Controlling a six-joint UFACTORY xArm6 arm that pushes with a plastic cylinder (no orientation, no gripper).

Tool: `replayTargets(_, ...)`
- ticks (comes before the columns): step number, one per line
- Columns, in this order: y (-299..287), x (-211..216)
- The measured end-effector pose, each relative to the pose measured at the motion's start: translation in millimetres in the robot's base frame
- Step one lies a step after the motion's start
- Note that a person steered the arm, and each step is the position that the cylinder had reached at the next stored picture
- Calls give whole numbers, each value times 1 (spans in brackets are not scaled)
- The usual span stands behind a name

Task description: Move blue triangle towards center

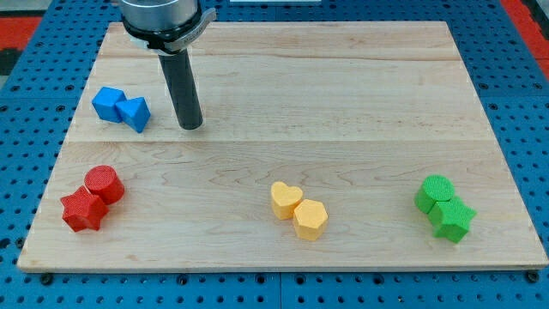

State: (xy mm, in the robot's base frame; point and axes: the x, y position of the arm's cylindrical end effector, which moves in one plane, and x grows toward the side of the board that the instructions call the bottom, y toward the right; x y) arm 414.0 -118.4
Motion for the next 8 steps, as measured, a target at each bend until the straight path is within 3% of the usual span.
replayTargets(4,-9,-2)
replayTargets(6,-18,31)
replayTargets(7,-85,50)
replayTargets(8,-131,27)
